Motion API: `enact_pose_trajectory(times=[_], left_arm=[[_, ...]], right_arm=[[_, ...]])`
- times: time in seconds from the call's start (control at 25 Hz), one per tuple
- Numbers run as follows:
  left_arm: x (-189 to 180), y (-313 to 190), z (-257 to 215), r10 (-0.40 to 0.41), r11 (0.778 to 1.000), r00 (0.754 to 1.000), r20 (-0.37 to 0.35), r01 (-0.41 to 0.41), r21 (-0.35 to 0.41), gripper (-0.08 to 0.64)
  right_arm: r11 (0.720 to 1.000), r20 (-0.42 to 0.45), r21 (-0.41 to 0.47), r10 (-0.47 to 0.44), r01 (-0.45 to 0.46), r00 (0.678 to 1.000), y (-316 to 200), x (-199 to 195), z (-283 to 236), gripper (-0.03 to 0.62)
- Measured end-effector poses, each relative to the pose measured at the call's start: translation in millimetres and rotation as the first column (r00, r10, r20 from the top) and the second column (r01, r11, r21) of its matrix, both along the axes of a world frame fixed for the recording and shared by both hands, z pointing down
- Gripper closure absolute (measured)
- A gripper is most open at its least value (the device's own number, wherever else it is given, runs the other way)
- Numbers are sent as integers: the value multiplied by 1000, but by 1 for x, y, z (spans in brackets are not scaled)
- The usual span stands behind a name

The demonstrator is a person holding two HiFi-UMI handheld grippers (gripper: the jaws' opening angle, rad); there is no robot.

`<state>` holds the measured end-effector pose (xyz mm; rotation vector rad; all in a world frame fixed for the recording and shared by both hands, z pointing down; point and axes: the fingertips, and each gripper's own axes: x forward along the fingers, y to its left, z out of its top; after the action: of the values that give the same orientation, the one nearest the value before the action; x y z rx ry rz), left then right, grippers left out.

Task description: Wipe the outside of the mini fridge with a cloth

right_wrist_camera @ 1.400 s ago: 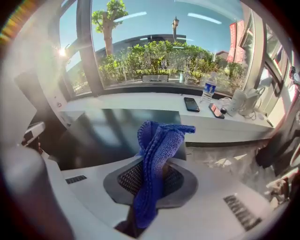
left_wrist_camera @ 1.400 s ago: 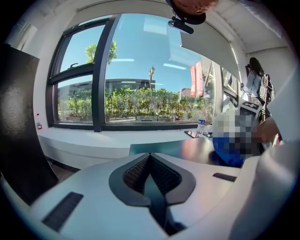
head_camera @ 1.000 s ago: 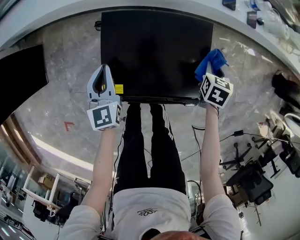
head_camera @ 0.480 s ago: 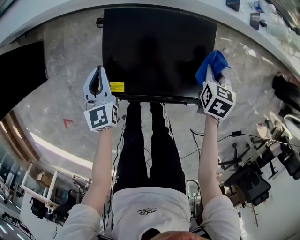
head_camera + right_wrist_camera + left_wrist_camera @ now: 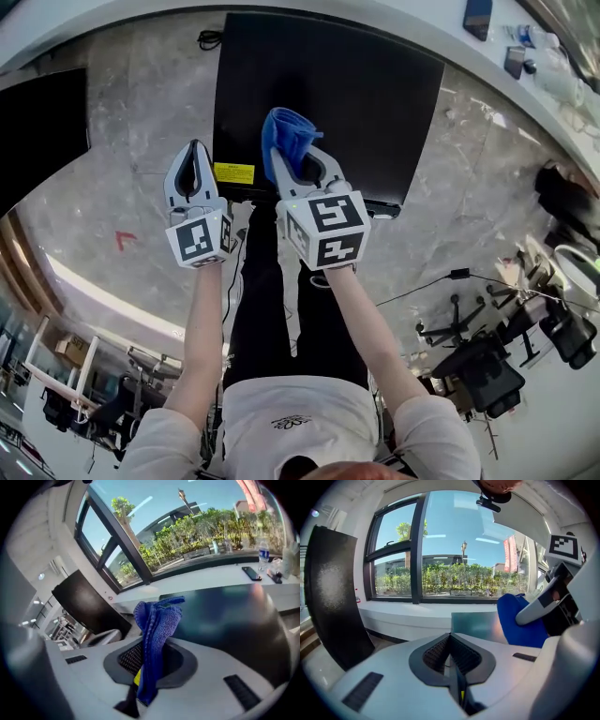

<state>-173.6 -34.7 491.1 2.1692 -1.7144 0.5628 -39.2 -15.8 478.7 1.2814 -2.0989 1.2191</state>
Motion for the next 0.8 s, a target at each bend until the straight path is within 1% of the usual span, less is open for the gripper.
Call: enact_pose_trajectory(times=[0.08, 0.12, 0.24, 0.36, 0.44, 0.56, 0.8], left_arm=[[-8, 1, 1, -16, 1000, 1000, 1, 16, 1, 555], [-12, 2, 2, -22, 1000, 1000, 3, 22, 0, 555], [-23, 6, 4, -42, 999, 999, 8, 42, -6, 555], [-31, 10, 6, -58, 998, 998, 7, 58, -6, 555], [-36, 12, 7, -65, 998, 998, 6, 65, -8, 555], [-40, 15, 8, -78, 997, 997, 3, 78, -10, 555], [-39, 13, 11, -66, 998, 998, -11, 66, -11, 555]], right_arm=[[1000, 74, -18, -16, 18, 997, -5, -34, 1, 517], [999, 90, -22, -27, 29, 996, -7, -47, 4, 517], [998, 95, -27, -50, 53, 994, -17, -73, 15, 517], [997, 116, -59, -46, 53, 992, -23, -89, 27, 517], [995, 104, -69, -63, 70, 993, -24, -98, 34, 517], [991, 61, -82, -100, 105, 993, -22, -112, 49, 517], [991, 1, -89, -98, 98, 995, -26, -111, 62, 517]])
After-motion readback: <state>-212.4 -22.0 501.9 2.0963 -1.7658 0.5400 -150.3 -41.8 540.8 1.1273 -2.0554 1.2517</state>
